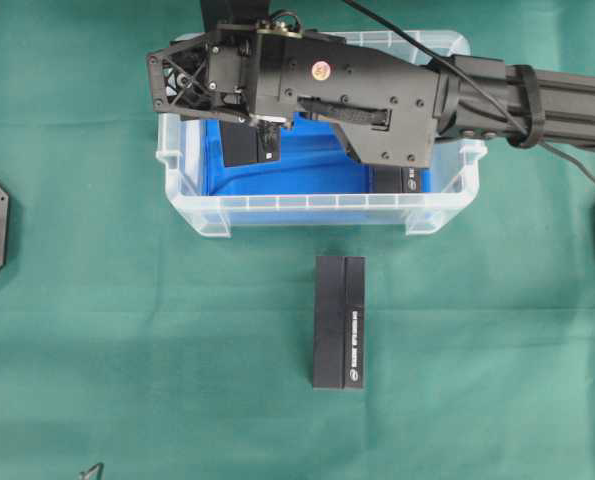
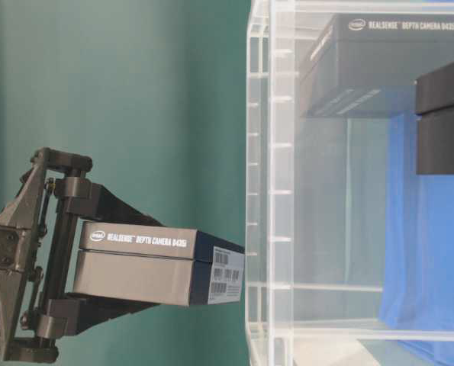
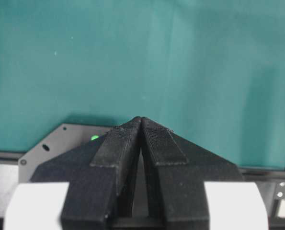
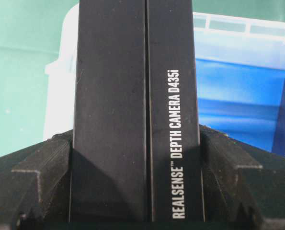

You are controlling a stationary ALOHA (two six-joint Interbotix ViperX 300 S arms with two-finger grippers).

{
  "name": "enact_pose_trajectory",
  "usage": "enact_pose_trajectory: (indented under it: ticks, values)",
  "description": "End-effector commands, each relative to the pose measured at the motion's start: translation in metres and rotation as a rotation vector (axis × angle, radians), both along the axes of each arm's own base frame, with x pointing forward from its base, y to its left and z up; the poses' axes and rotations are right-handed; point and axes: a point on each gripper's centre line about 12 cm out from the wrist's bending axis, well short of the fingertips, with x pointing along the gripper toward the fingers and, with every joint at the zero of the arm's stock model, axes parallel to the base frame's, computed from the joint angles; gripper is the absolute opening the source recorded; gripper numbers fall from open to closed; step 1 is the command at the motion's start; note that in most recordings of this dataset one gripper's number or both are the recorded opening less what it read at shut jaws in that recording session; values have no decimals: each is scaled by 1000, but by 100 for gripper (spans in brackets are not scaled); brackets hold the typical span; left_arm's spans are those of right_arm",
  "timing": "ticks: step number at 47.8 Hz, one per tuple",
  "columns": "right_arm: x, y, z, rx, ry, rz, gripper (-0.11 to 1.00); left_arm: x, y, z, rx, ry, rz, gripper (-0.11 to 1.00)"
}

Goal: Take the box out of the case with the right arm.
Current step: 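Carry the box toward the front of the bin, left of the first box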

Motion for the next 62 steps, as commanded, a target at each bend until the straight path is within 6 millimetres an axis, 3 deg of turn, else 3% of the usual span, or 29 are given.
enact_pose_trajectory:
  ticks: [1, 17, 28, 62]
  values:
    - [-15, 2, 44, -14, -99, 6, 68, 1, 1, 2, 1, -10, 4, 0]
    - [-15, 6, 47, -11, -109, 6, 68, 1, 1, 2, 1, -10, 4, 0]
    - [-18, 30, 51, 2, -107, -21, 68, 3, 0, -1, 4, 2, 3, 0]
    - [-33, 168, 55, 90, -205, -37, 68, 1, 1, -4, 5, 8, 4, 0]
